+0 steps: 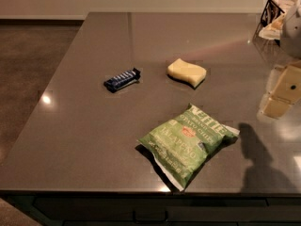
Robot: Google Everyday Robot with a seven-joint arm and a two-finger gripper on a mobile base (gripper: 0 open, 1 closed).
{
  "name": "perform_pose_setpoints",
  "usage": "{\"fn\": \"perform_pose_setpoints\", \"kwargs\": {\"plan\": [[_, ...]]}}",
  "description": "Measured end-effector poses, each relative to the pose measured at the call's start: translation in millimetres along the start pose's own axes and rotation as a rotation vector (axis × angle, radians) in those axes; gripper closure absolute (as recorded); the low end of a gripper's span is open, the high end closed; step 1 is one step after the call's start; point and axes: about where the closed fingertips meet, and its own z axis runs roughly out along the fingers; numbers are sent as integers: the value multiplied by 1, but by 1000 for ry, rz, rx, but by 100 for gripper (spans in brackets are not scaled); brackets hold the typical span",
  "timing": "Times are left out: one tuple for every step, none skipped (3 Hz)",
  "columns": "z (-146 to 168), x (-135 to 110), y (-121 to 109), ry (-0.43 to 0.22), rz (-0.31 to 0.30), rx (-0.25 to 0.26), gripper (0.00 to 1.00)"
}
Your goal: Pick rxbar blueberry
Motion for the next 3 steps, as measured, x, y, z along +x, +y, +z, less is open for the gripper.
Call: {"fn": "perform_pose_setpoints", "kwargs": {"plan": [[0, 0, 0, 0, 0, 0, 0], [12, -25, -7, -29, -88, -37, 0], [39, -70, -18, -56, -221, -70, 0]]}}
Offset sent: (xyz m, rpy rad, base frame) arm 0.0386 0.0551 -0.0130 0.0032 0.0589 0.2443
